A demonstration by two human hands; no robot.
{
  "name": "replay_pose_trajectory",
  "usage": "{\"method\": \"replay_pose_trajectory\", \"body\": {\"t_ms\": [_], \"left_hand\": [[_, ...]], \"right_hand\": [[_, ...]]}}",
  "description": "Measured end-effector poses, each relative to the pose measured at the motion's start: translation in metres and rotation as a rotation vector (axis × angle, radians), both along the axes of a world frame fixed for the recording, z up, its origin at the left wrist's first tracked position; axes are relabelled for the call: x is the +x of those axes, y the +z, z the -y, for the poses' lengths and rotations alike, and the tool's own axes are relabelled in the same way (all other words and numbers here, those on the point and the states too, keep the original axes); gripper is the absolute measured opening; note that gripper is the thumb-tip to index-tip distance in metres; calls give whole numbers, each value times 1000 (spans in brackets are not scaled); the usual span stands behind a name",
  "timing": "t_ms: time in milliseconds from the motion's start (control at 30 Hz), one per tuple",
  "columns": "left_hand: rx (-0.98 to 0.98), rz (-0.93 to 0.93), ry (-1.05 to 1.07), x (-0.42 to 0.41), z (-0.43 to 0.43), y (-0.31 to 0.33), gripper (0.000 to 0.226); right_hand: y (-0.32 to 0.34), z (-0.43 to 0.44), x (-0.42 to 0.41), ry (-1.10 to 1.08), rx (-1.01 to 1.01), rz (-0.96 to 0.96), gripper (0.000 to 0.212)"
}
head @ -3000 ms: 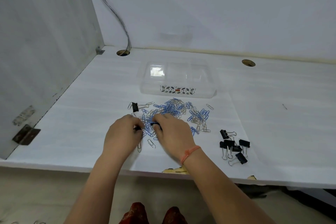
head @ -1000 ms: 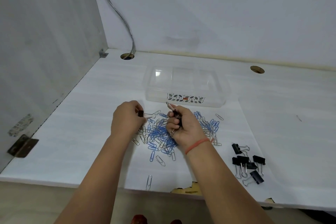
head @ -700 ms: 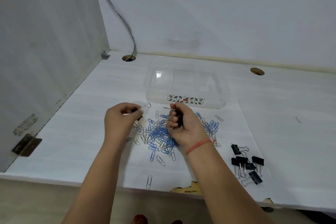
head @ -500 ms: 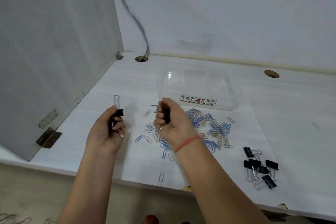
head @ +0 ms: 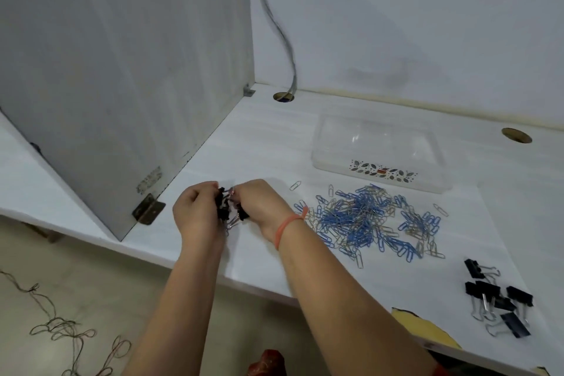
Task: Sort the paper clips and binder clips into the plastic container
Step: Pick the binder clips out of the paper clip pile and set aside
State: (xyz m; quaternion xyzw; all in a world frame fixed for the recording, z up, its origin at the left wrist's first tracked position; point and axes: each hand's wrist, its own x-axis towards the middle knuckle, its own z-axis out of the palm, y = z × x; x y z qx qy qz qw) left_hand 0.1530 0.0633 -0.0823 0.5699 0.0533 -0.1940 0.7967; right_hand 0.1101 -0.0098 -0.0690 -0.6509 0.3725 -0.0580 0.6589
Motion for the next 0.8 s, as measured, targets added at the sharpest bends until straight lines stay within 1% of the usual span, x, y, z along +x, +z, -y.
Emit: {"method": "replay_pose_trajectory", "body": {"t_ms": [33,133,267,367,433,500,633,700,800], "left_hand": [[34,25,-18,0,0,0,16],[97,48,-67,1,1,3,22],[177,79,-113,4,-1,5,29],[236,116,-139,5,-2,5,33],[253,127,-157,4,-2,6,36],[320,171,-174,3,-2,7,36],[497,339,-180,-2,-4,6,40],[573,419,-183,-6,-5,7,39],[606,565,-215,-21,-7,9,35]], "right_hand": [[7,2,-4,47,-57,-25,16],[26,7,-9,184,-200,-110,36],[38,4,-12,284,-367,-240,42],[37,6,-18,285,-443,-282,47],[36,7,-26,240,-494,-276,47],[35,9,-34,217,-576,-288,45],[35,13,-55,266,-601,-301,40],[32,16,-69,251,-632,-304,36],[32,22,-98,238,-715,-294,31]]}}
